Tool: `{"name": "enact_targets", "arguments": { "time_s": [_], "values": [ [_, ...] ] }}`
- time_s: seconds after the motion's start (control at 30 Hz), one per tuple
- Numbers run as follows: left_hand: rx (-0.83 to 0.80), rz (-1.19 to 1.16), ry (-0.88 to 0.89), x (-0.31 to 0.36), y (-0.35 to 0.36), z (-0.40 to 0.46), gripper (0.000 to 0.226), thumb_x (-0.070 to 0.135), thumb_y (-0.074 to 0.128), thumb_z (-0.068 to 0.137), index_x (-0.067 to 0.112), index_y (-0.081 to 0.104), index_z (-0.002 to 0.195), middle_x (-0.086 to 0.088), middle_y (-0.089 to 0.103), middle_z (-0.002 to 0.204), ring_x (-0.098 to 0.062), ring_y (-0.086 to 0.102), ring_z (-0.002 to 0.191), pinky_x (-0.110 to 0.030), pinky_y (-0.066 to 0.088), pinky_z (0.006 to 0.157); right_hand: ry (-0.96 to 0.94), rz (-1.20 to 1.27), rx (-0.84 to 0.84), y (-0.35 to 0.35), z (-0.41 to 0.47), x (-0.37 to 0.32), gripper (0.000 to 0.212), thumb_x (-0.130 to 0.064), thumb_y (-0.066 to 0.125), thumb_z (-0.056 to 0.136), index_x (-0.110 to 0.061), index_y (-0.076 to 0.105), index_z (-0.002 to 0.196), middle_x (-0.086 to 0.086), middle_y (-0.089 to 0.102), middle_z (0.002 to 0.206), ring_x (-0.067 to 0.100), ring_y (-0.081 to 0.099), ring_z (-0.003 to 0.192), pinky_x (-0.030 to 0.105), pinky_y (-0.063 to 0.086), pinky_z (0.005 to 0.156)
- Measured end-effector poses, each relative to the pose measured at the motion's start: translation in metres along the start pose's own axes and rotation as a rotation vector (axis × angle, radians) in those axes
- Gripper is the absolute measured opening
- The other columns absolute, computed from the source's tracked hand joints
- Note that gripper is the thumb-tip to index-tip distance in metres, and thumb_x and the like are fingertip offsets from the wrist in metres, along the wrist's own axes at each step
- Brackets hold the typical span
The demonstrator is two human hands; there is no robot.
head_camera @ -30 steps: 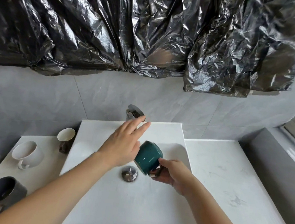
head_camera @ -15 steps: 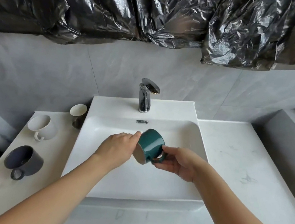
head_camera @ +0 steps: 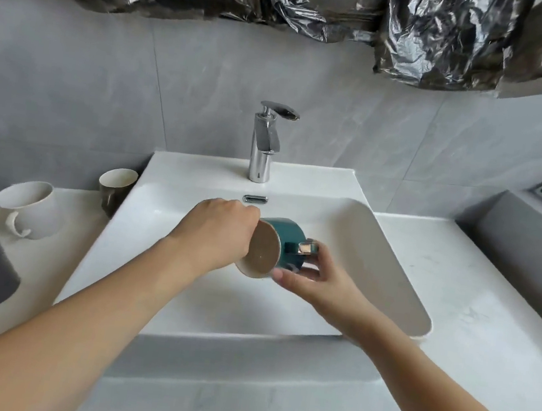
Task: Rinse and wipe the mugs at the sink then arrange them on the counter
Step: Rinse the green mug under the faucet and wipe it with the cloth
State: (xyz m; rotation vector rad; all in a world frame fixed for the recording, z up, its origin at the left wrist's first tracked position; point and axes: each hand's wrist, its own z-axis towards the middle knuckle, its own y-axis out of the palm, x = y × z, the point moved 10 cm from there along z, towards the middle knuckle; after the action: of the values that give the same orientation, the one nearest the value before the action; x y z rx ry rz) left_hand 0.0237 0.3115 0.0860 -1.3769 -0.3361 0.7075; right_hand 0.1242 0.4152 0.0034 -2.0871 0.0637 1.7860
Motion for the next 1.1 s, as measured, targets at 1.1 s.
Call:
{"name": "enact_targets", "arguments": {
  "time_s": [1.1],
  "values": [
    [-0.640,-0.230,0.221,0.168,0.101,-0.172,0.048,0.030,0.069,0.084,0.028,0.040,0.122,0.010,0.050,0.093,-0.023,0.051,0.083,-0.033,0.040,0.066,-0.045,0.207,0.041,-0.015,-0.012,0.005,0.044,-0.044,0.070,0.089,-0.011,0.058,0.116,0.009,0.063,0.108,0.029,0.071,0.099,0.045,0.062,0.083]
  ]
}}
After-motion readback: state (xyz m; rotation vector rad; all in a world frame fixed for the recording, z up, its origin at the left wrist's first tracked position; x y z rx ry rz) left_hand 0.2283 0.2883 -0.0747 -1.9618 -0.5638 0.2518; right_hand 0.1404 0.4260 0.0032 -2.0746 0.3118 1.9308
